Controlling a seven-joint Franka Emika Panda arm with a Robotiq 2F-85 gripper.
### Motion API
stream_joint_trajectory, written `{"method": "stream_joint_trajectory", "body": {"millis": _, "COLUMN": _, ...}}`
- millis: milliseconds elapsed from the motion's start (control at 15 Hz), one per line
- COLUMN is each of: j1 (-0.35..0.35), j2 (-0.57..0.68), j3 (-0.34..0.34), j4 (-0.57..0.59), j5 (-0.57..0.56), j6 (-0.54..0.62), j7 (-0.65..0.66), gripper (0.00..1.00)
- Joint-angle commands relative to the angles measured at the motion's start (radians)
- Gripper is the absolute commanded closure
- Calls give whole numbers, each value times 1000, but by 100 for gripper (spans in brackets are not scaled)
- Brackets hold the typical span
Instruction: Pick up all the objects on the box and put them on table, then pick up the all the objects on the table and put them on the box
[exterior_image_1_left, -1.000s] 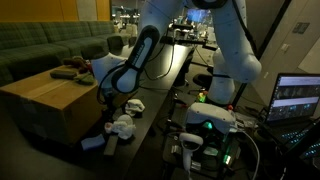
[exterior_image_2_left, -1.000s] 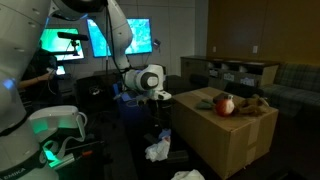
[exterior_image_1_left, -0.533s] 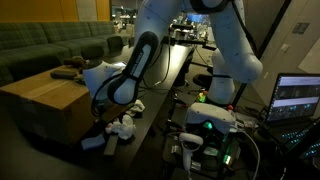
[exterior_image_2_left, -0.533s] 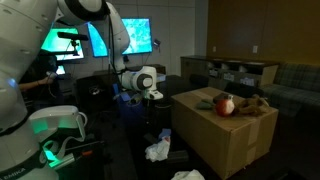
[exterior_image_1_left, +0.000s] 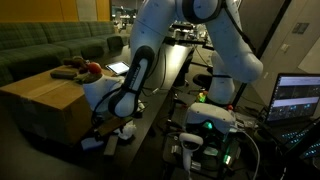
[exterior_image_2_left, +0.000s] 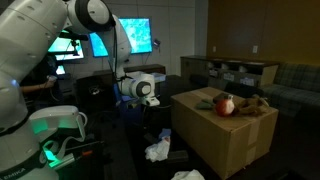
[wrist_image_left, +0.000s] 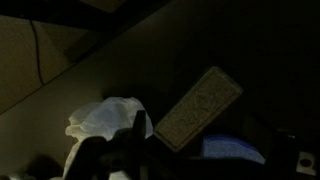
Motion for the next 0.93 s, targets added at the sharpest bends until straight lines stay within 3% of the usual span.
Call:
{"method": "stream_joint_trajectory", "body": {"millis": 0, "j1": 29, "j2": 58, "j3": -12, "j4": 39, "j5": 15, "j6": 67, "j7": 65, "gripper": 0}}
{"method": "stream_joint_trajectory", "body": {"millis": 867, "j1": 29, "j2": 171, "j3": -25, "j4": 57, "j5": 90, "j6": 225, "j7": 164, "gripper": 0}}
